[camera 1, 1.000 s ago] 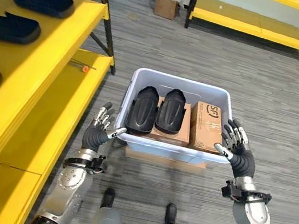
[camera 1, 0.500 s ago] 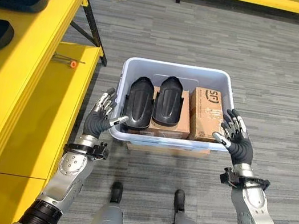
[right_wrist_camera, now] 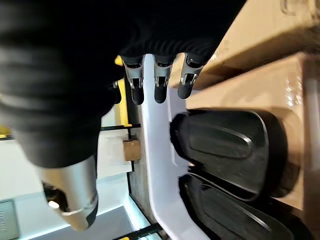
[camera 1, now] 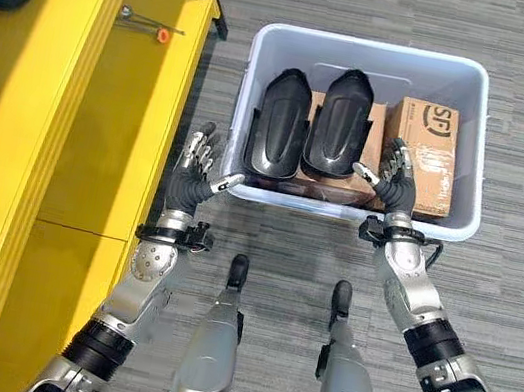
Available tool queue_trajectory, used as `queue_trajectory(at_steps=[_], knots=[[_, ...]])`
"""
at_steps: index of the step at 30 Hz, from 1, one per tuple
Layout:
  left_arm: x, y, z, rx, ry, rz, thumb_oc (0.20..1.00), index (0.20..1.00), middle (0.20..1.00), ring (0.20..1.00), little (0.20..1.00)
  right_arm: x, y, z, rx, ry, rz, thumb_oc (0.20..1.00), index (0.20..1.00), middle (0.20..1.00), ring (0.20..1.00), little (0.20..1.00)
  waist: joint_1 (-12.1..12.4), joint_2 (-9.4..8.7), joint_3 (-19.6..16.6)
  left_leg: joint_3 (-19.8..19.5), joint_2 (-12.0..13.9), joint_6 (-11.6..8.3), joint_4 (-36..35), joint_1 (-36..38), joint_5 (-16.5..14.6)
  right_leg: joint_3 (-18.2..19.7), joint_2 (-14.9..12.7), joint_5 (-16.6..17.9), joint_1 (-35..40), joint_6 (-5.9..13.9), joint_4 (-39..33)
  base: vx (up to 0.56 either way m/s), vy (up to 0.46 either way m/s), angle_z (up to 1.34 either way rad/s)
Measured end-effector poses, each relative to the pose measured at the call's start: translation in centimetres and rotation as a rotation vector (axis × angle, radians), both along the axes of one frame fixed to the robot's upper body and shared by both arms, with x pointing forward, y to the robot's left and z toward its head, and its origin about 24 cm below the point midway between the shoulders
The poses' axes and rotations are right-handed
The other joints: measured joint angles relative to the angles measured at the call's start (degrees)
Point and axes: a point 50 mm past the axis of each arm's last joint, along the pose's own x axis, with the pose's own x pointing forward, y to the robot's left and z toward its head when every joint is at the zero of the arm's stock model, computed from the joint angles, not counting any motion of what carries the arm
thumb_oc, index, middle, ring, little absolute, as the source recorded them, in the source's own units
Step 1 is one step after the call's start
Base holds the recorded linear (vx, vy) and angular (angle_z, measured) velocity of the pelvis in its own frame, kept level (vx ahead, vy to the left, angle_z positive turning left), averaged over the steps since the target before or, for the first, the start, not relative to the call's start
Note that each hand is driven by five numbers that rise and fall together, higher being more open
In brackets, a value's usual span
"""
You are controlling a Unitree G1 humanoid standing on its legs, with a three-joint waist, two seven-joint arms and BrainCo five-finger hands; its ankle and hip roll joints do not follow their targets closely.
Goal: Move parts from the plastic box to the shelf.
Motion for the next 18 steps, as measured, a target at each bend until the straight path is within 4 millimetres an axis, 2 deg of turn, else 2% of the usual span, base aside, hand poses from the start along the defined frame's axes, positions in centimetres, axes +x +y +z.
queue_trajectory(at_steps=[2, 5, 8, 12, 14, 18], knots=[[0.2, -0.2, 0.3, -0.002, -0.014, -0.006, 1.0, 1.0, 1.0, 1.0, 1.0, 0.8, -1.3, -0.1, 0.0, 0.028, -0.082, 1.0, 1.0, 1.0, 1.0, 1.0, 0.6, 0.55, 0.5, -1.0, -0.1, 0.0, 0.6, -1.2, 0.0, -0.9, 0.0, 0.0, -0.4, -0.04, 0.0, 0.0, -0.002, 0.19], [0.4, -0.1, 0.6, -0.006, -0.028, 0.01, 1.0, 1.0, 1.0, 1.0, 1.0, 1.1, -2.2, 0.1, 0.003, 0.03, -0.143, 1.0, 1.0, 1.0, 1.0, 1.0, 1.5, 0.54, 0.6, -1.1, -0.5, 0.08, 1.1, -2.3, 0.1, -1.0, -0.4, 0.1, -1.2, 0.12, 0.0, -0.01, 0.012, 0.07], [0.6, -0.1, 1.0, -0.008, -0.046, 0.011, 1.0, 1.0, 1.0, 1.0, 1.0, 2.4, -3.8, 1.1, 0.008, 0.034, -0.238, 1.0, 1.0, 1.0, 1.0, 1.0, 1.7, 0.58, 0.8, -1.2, -1.0, 0.46, 2.1, -3.6, -0.2, -1.1, -0.8, 0.2, -1.9, 0.21, 0.0, -0.01, 0.028, 0.04], [0.6, -0.1, 1.0, -0.011, -0.045, 0.023, 1.0, 1.0, 1.0, 1.0, 1.0, 3.2, -4.9, 2.1, 0.008, 0.025, -0.294, 1.0, 1.0, 1.0, 1.0, 1.0, 2.0, 0.68, 0.9, -1.6, -1.2, 0.62, 3.7, -6.3, -0.5, -1.2, -1.0, 0.7, -3.6, 0.38, 0.0, -0.01, 0.008, 0.04], [0.7, -0.6, 1.2, -0.01, -0.052, 0.005, 1.0, 1.0, 1.0, 1.0, 1.0, 3.8, -6.9, 2.9, -0.013, 0.026, -0.367, 1.0, 1.0, 1.0, 1.0, 1.0, 2.4, 1.44, 1.9, -2.3, -1.9, 0.72, 4.2, -7.0, -0.4, -1.9, -1.4, 0.9, -3.8, 0.57, 0.0, -0.02, 0.022, 0.16], [0.8, -0.8, 1.3, -0.004, -0.058, -0.008, 1.0, 1.0, 1.0, 1.0, 1.0, 4.9, -8.3, 3.6, -0.055, 0.075, -0.429, 1.0, 1.0, 1.0, 1.0, 1.0, 2.5, 1.65, 2.1, -2.5, -2.2, 0.96, 5.4, -8.8, -0.6, -2.0, -1.8, 1.0, -4.8, 0.39, 0.0, -0.01, 0.015, 0.03]])
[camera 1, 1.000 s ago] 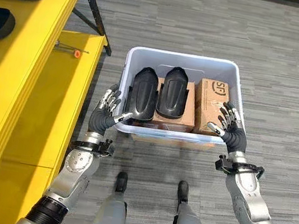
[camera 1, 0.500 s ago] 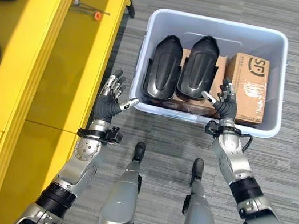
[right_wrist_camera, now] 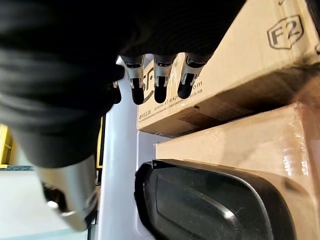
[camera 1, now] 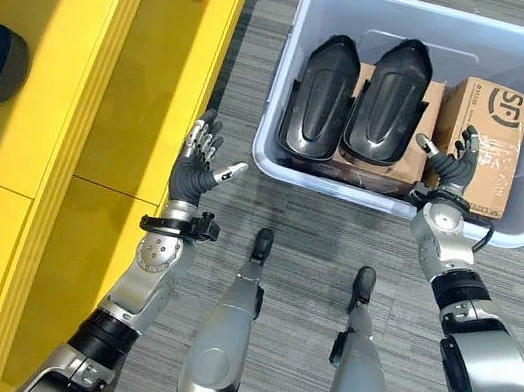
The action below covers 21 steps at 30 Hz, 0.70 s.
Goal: Move parts from the plastic box to the shelf.
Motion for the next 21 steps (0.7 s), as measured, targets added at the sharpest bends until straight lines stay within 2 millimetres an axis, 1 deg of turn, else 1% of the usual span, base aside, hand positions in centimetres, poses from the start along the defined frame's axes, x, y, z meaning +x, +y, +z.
queue_trajectory(at_steps=[1, 4, 7, 11, 14, 16, 21], knots=[[0.0, -0.2, 0.1, 0.0, -0.003, -0.007, 1.0, 1.0, 1.0, 1.0, 1.0, 0.3, -1.0, 1.5, -0.006, -0.027, -0.03, 1.0, 1.0, 1.0, 1.0, 1.0, 0.2, 0.21, 0.5, 0.0, -0.3, 0.21, 0.4, -1.3, 0.2, 0.1, -0.2, 0.6, -1.1, 0.27, 0.0, 0.0, 0.0, 0.0], [0.1, -0.2, 0.3, 0.0, -0.014, -0.01, 1.0, 1.0, 1.0, 1.0, 1.0, 0.4, -1.7, 1.7, -0.032, -0.005, -0.05, 1.0, 1.0, 1.0, 1.0, 1.0, 0.5, 0.25, 0.7, 0.0, -0.6, 0.4, 0.8, -1.7, 0.1, 0.0, -0.5, 0.6, -1.3, 0.34, 0.0, 0.0, 0.0, 0.0], [0.3, -0.3, 0.5, -0.001, -0.025, -0.011, 1.0, 1.0, 1.0, 1.0, 1.0, 0.6, -1.8, 2.3, -0.04, -0.015, -0.05, 1.0, 1.0, 1.0, 1.0, 1.0, 0.9, 0.22, 0.8, 0.0, -0.7, 0.49, 1.3, -2.4, 0.0, 0.1, -0.4, 0.8, -1.7, 0.49, 0.0, 0.0, 0.0, 0.0], [0.4, -0.3, 0.8, -0.003, -0.035, -0.008, 1.0, 1.0, 1.0, 1.0, 1.0, 0.8, -1.5, 2.4, -0.059, -0.005, -0.042, 1.0, 1.0, 1.0, 1.0, 1.0, 1.2, 0.21, 0.8, -0.2, -0.7, 0.53, 2.1, -3.7, -0.1, 0.0, -0.5, 0.9, -2.6, 0.35, 0.0, 0.0, 0.0, 0.0], [0.5, -0.3, 1.0, -0.008, -0.04, 0.003, 1.0, 1.0, 1.0, 1.0, 1.0, 1.1, -1.5, 2.8, -0.063, -0.001, -0.044, 1.0, 1.0, 1.0, 1.0, 1.0, 1.2, 0.1, 1.5, -0.2, -0.9, 0.61, 2.5, -4.2, -0.1, 0.0, -0.5, 1.2, -2.8, 0.59, 0.0, 0.0, 0.0, 0.0], [0.5, -0.3, 1.0, -0.009, -0.042, 0.005, 1.0, 1.0, 1.0, 1.0, 1.0, 1.0, -1.8, 2.4, -0.065, 0.02, -0.056, 1.0, 1.0, 1.0, 1.0, 1.0, 1.3, 0.06, 1.6, -0.3, -1.0, 0.73, 2.8, -4.5, -0.2, -0.1, -0.6, 1.1, -2.8, 0.43, 0.0, 0.0, 0.006, 0.05], [0.7, -0.4, 1.3, -0.013, -0.05, 0.011, 1.0, 1.0, 1.0, 1.0, 1.0, 1.1, -1.9, 2.3, -0.068, 0.035, -0.065, 1.0, 1.0, 1.0, 1.0, 1.0, 1.2, -0.06, 1.7, -0.9, -1.2, 0.85, 4.0, -6.0, -0.5, -0.5, -0.6, 1.2, -3.4, 0.56, 0.0, 0.0, -0.004, 0.05]])
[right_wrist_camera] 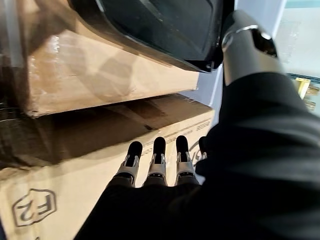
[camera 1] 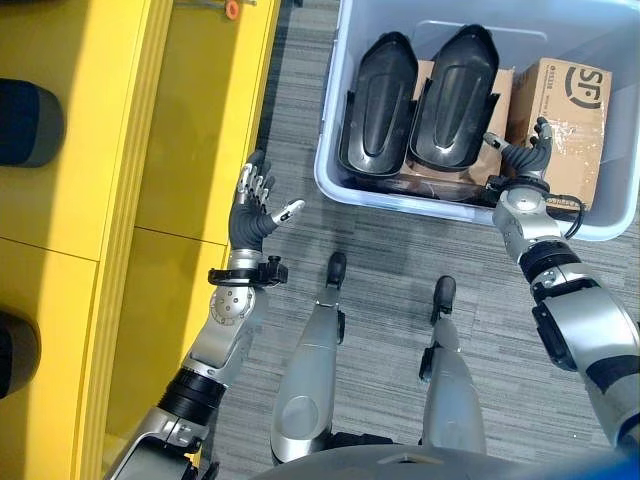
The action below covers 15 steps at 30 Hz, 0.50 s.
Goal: Move parts from the plastic box to the shelf.
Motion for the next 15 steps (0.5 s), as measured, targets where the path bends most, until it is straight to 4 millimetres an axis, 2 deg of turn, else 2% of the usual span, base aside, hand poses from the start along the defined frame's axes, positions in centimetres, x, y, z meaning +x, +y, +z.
queue_trajectory(at_steps=[6, 11, 15], knots=[[0.09, -0.14, 0.14, -0.002, -0.005, 0.0, 1.0, 1.0, 1.0, 1.0, 1.0, 0.31, 0.39, 0.91, -0.026, -0.018, 0.012, 1.0, 1.0, 1.0, 1.0, 1.0, 0.0, -0.22, 0.1, -0.4, -0.2, 0.1, 0.7, -1.6, -0.1, 0.0, -0.1, 0.2, -1.0, 0.22, 0.0, 0.0, -0.002, 0.02], [0.17, -0.14, 0.3, -0.002, -0.01, 0.002, 1.0, 1.0, 1.0, 1.0, 1.0, 0.32, 0.5, 0.89, -0.043, -0.014, 0.014, 1.0, 1.0, 1.0, 1.0, 1.0, 0.0, -1.29, 0.8, -0.4, -0.3, 0.21, 1.2, -2.0, -0.2, -0.1, -0.1, 0.3, -1.1, 0.29, 0.0, 0.0, 0.0, 0.0], [0.18, -0.07, 0.33, -0.006, -0.01, 0.014, 1.0, 1.0, 1.0, 1.0, 1.0, 0.42, 0.36, 0.86, -0.052, 0.002, 0.004, 1.0, 1.0, 1.0, 1.0, 1.0, 0.1, -1.36, 0.8, -0.5, -0.3, 0.21, 1.3, -2.1, -0.2, -0.2, -0.1, 0.2, -1.2, 0.14, 0.0, 0.0, 0.0, 0.0]])
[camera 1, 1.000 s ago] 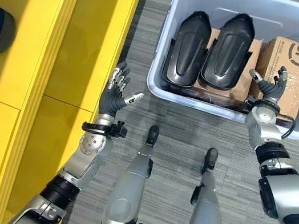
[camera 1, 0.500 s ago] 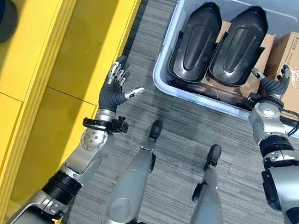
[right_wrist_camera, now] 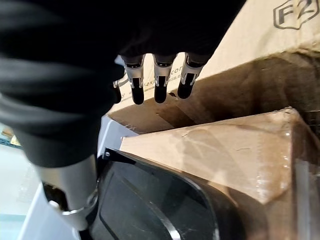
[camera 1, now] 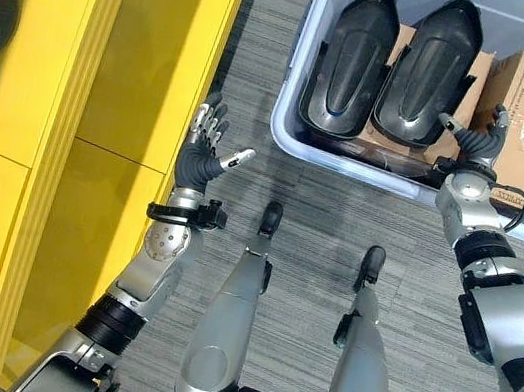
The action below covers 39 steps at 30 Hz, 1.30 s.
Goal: Move parts from the plastic box to the shelf.
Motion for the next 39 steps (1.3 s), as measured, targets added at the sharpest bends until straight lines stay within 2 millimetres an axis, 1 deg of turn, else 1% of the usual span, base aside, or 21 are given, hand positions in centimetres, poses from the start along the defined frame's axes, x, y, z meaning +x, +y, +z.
queue_trajectory(at_steps=[4, 7, 13, 18, 23, 28, 34, 37, 38, 39], knots=[[0.0, 0.0, 0.1, 0.001, -0.002, 0.003, 1.0, 1.0, 1.0, 1.0, 1.0, 0.2, -0.1, 0.6, -0.003, 0.0, -0.011, 1.0, 1.0, 1.0, 1.0, 1.0, 0.0, -0.14, 0.2, -0.1, 0.0, 0.0, 0.3, -0.5, 0.0, -0.1, 0.0, 0.0, -0.4, 0.01, 0.0, 0.0, 0.0, 0.01], [0.1, -0.2, 0.3, 0.002, -0.01, -0.004, 1.0, 1.0, 1.0, 1.0, 1.0, 0.5, -0.2, 1.5, -0.006, -0.011, -0.017, 1.0, 1.0, 1.0, 1.0, 1.0, 0.1, -0.2, 0.5, -0.4, 0.0, 0.08, 1.0, -1.9, -0.2, -0.7, 0.0, 0.1, -1.2, -0.05, 0.0, 0.0, -0.003, 0.01], [0.3, -0.6, 0.5, 0.007, -0.019, -0.023, 1.0, 1.0, 1.0, 1.0, 1.0, 0.7, -0.3, 2.0, -0.01, 0.001, -0.029, 1.0, 1.0, 1.0, 1.0, 1.0, 0.8, -0.14, 1.8, -0.7, -0.2, 0.09, 1.1, -2.3, -0.2, -1.1, 0.0, 0.3, -1.3, 0.07, 0.0, 0.0, -0.003, 0.01], [0.5, -0.9, 0.9, 0.008, -0.031, -0.032, 1.0, 1.0, 1.0, 1.0, 1.0, 0.8, -0.5, 2.2, -0.038, 0.022, -0.04, 1.0, 1.0, 1.0, 1.0, 1.0, 1.4, -0.11, 2.5, -1.5, -0.4, 0.1, 2.0, -4.2, -0.2, -1.7, 0.0, 0.3, -2.3, 0.08, 0.0, 0.01, -0.007, 0.07], [0.7, -1.0, 1.3, 0.003, -0.045, -0.024, 1.0, 1.0, 1.0, 1.0, 1.0, 0.6, -1.6, 2.9, -0.083, 0.022, -0.077, 1.0, 1.0, 1.0, 1.0, 1.0, 1.5, -0.12, 2.5, -1.9, -1.2, 0.47, 3.1, -6.3, -0.4, -2.5, -0.7, 0.3, -3.4, 0.07, 0.0, 0.02, 0.001, 0.07], [0.7, -1.0, 1.3, 0.001, -0.044, -0.018, 1.0, 1.0, 1.0, 1.0, 1.0, 0.4, -2.4, 2.9, -0.096, 0.029, -0.123, 1.0, 1.0, 1.0, 1.0, 1.0, 1.5, -0.15, 2.6, -2.8, -1.9, 0.76, 4.0, -8.0, -0.6, -3.0, -0.9, 0.3, -4.0, 0.07, 0.0, 0.03, -0.002, 0.08], [0.7, -0.9, 1.3, -0.001, -0.044, -0.004, 1.0, 1.0, 1.0, 1.0, 1.0, 0.1, -3.3, 2.9, -0.101, 0.042, -0.15, 1.0, 1.0, 1.0, 1.0, 1.0, 2.0, -0.16, 2.6, -3.0, -2.3, 0.89, 4.1, -8.4, -0.5, -3.3, -1.4, 0.2, -4.2, 0.07, 0.0, 0.01, -0.001, 0.03], [0.7, -1.0, 1.3, 0.003, -0.047, -0.004, 1.0, 1.0, 1.0, 1.0, 1.0, 0.0, -3.7, 3.1, -0.104, 0.042, -0.167, 1.0, 1.0, 1.0, 1.0, 1.0, 1.7, -0.16, 2.6, -3.4, -2.8, 0.92, 4.7, -9.5, -0.5, -4.4, -1.7, -0.1, -4.6, 0.17, 0.0, 0.01, 0.002, 0.08], [0.7, -1.0, 1.3, 0.004, -0.047, -0.005, 1.0, 1.0, 1.0, 1.0, 1.0, 0.0, -3.8, 3.2, -0.105, 0.044, -0.172, 0.583, 0.583, 0.583, 0.583, 0.583, 1.7, -0.16, 2.6, -3.5, -2.9, 0.95, 4.8, -9.6, -0.5, -4.4, -1.8, -0.1, -4.6, 0.17, 0.0, 0.01, -0.008, 0.09], [0.7, -1.0, 1.4, 0.004, -0.049, -0.005, 1.0, 1.0, 1.0, 1.0, 1.0, -0.1, -4.0, 3.1, -0.105, 0.049, -0.182, 0.539, 0.539, 0.539, 0.539, 0.539, 1.7, -0.17, 2.5, -3.4, -3.1, 1.03, 4.9, -9.8, -0.5, -4.5, -1.9, -0.1, -4.7, 0.18, -0.1, 0.01, 0.001, 0.05]])
